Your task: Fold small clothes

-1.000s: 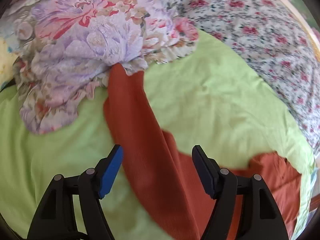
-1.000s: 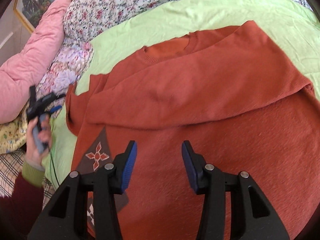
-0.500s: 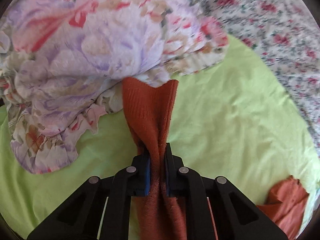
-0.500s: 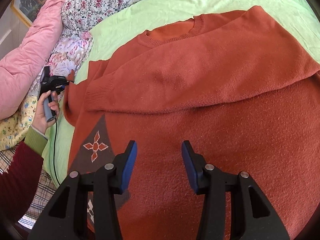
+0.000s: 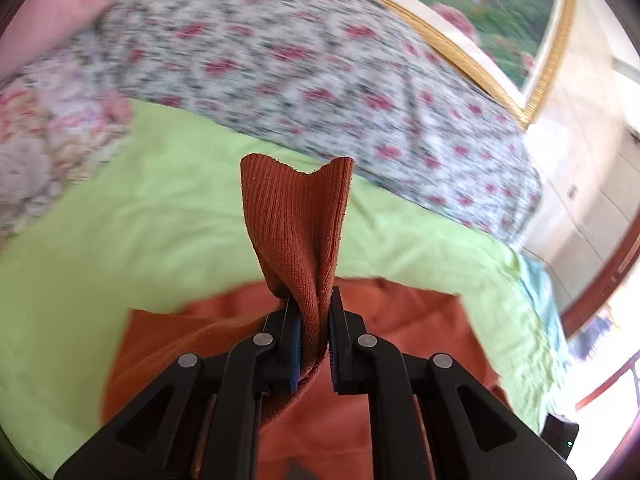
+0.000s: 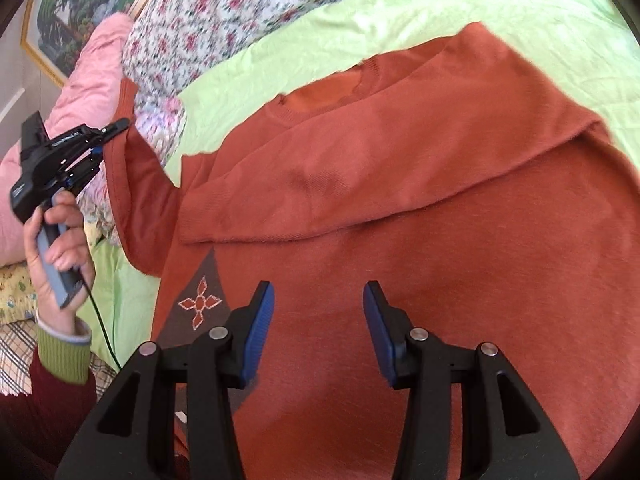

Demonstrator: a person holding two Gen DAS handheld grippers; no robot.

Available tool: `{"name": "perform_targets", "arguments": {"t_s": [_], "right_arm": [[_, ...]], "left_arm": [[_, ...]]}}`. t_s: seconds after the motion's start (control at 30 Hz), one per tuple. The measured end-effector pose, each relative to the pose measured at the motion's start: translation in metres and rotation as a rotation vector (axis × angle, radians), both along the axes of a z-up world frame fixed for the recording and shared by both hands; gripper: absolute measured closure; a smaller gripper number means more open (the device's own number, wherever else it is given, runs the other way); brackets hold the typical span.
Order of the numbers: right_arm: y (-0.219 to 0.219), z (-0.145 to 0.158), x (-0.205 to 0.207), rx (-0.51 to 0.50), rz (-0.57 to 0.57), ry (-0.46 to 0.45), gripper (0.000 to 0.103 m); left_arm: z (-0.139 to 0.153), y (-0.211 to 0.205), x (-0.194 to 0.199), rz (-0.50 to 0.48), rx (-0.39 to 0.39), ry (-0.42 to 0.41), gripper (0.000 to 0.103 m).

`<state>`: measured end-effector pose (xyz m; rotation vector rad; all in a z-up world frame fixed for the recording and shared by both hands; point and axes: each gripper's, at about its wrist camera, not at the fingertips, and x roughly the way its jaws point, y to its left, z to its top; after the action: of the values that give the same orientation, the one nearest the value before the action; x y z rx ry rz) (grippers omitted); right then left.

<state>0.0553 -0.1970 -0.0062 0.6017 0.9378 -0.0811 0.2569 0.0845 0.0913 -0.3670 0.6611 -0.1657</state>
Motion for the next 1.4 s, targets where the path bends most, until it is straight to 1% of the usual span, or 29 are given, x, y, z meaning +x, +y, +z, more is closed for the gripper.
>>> {"name": "perform_targets", "arguments": {"t_s": [0.07,0.17,0.23,0.3,0.43,0.5,0.57,0.6,0.63,0.67,0.7,0.73,0.8,0.87,0.93,0.97,1.03,1.1,1.17,1.27,1.33,1.4], "right_arm": [[-0.011,0.004,-0.011,-0.005,-0.037,-0.01,0.055],[-0.028,0.01,-0.027,-0.007,-0.097,-0.019,0.055],[-0.039,0.013,-0.036,0.0,-0.133,-0.031,0.055],[-0.047,0.016,-0.044,-0.007,-0.164,-0.04,0.055],[-0.061,0.017,-0.055,-0.009,-0.207,-0.041,0.055],[-0.064,0.017,-0.057,-0.006,-0.219,-0.042,0.055],[-0.067,0.015,-0.057,0.001,-0.23,-0.041,0.055],[-0.069,0.014,-0.056,0.006,-0.234,-0.042,0.055],[-0.07,0.012,-0.055,0.012,-0.239,-0.042,0.055],[-0.072,0.011,-0.054,0.018,-0.245,-0.042,0.055],[-0.073,0.009,-0.053,0.023,-0.25,-0.044,0.054],[-0.074,0.008,-0.051,0.028,-0.254,-0.047,0.051],[-0.077,0.008,-0.046,0.031,-0.254,-0.056,0.051],[-0.079,0.008,-0.038,0.02,-0.246,-0.072,0.051],[-0.08,0.011,-0.027,0.01,-0.232,-0.082,0.051],[-0.081,0.012,-0.021,0.008,-0.222,-0.09,0.051],[-0.082,0.014,-0.004,-0.004,-0.201,-0.109,0.051],[-0.085,0.013,0.015,-0.002,-0.186,-0.123,0.051],[-0.089,0.008,0.038,0.015,-0.163,-0.131,0.051],[-0.097,-0.01,0.071,0.03,-0.16,-0.089,0.053],[-0.102,-0.021,0.089,0.042,-0.176,-0.062,0.053],[-0.106,-0.031,0.106,0.075,-0.187,-0.045,0.053]], "left_arm": [[-0.007,-0.039,0.001,-0.056,0.016,0.006,0.094],[-0.024,-0.091,0.009,-0.134,0.018,0.036,0.094],[-0.039,-0.122,0.017,-0.167,0.03,0.06,0.094],[-0.06,-0.147,0.025,-0.195,0.036,0.096,0.094],[-0.097,-0.183,0.044,-0.232,0.096,0.16,0.093],[-0.114,-0.192,0.051,-0.255,0.12,0.196,0.091],[-0.123,-0.194,0.049,-0.275,0.127,0.216,0.087],[-0.124,-0.193,0.045,-0.284,0.122,0.218,0.084],[-0.125,-0.192,0.043,-0.287,0.121,0.218,0.074],[-0.124,-0.19,0.04,-0.289,0.121,0.216,0.068],[-0.121,-0.185,0.034,-0.288,0.124,0.214,0.056],[-0.117,-0.181,0.028,-0.286,0.124,0.207,0.053],[-0.106,-0.168,0.011,-0.284,0.121,0.185,0.053],[-0.097,-0.153,-0.008,-0.272,0.13,0.168,0.049],[-0.086,-0.133,-0.031,-0.241,0.165,0.141,0.041],[-0.083,-0.119,-0.047,-0.211,0.19,0.126,0.041],[-0.08,-0.093,-0.069,-0.17,0.212,0.122,0.038],[-0.084,-0.063,-0.092,-0.104,0.245,0.139,0.038],[-0.09,-0.039,-0.108,-0.049,0.277,0.162,0.038],[-0.107,-0.004,-0.122,0.025,0.324,0.22,0.038],[-0.119,0.009,-0.123,0.035,0.312,0.261,0.038],[-0.13,0.013,-0.122,0.025,0.295,0.284,0.038]]}}
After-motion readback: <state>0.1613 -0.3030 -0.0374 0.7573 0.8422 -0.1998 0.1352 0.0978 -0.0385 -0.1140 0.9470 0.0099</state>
